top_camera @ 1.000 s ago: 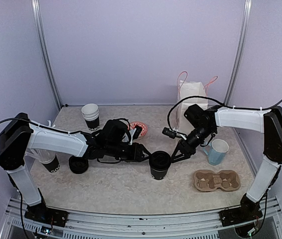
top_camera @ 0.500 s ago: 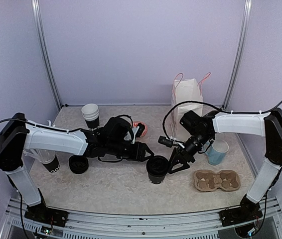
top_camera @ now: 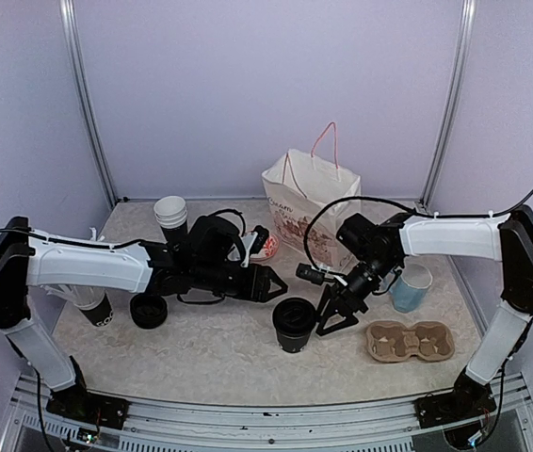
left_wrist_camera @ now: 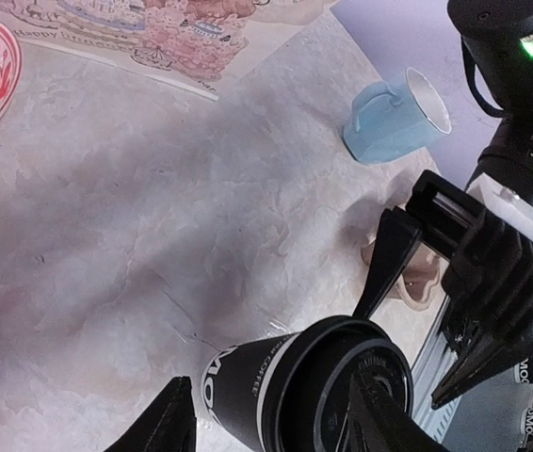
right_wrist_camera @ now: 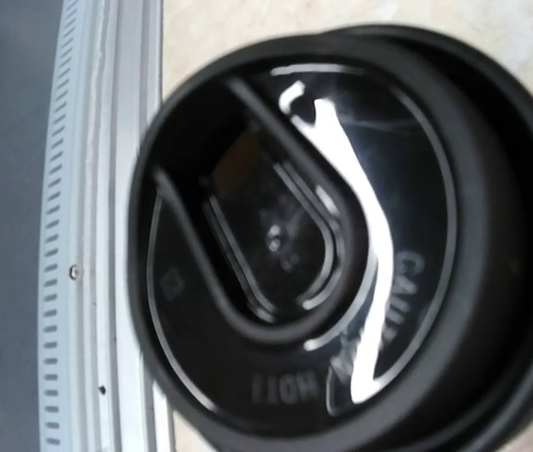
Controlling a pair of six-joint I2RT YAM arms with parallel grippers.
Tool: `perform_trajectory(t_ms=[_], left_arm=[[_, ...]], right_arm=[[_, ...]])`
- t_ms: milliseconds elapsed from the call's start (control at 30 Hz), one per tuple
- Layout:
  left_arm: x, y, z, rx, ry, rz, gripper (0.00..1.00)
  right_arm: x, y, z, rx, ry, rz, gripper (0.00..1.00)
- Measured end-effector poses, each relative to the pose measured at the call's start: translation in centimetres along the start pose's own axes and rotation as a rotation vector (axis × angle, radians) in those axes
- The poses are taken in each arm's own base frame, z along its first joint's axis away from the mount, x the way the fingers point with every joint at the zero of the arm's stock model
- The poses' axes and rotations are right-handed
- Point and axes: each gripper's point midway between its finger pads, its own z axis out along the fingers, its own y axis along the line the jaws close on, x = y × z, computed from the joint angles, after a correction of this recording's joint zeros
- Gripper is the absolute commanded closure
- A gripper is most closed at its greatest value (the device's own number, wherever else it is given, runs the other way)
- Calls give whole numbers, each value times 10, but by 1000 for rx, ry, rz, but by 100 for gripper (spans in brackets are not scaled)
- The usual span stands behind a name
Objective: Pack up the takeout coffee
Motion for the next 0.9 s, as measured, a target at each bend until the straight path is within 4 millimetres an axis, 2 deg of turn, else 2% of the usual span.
perform_trajectory(t_ms=[133, 300, 467, 667, 800, 900], left_arm=[[7, -8, -13, 0, 8, 23, 45], [26, -20, -23, 10, 44, 53, 45], [48, -21, -28, -9, 97, 69, 45], [59, -22, -36, -28, 117, 71, 45], [67, -19, -37, -35, 130, 48, 45], [77, -23, -36, -23, 156, 42, 45]], right_arm=[[-1, 2, -4, 15, -5, -13, 30], [-10, 0, -17, 53, -36, -40, 30], [-21, -5, -27, 89, -56, -63, 30], [-34, -4, -42, 144, -80, -111, 31], [-35, -3, -46, 166, -80, -139, 26], [-28, -3, -42, 162, -65, -148, 24]])
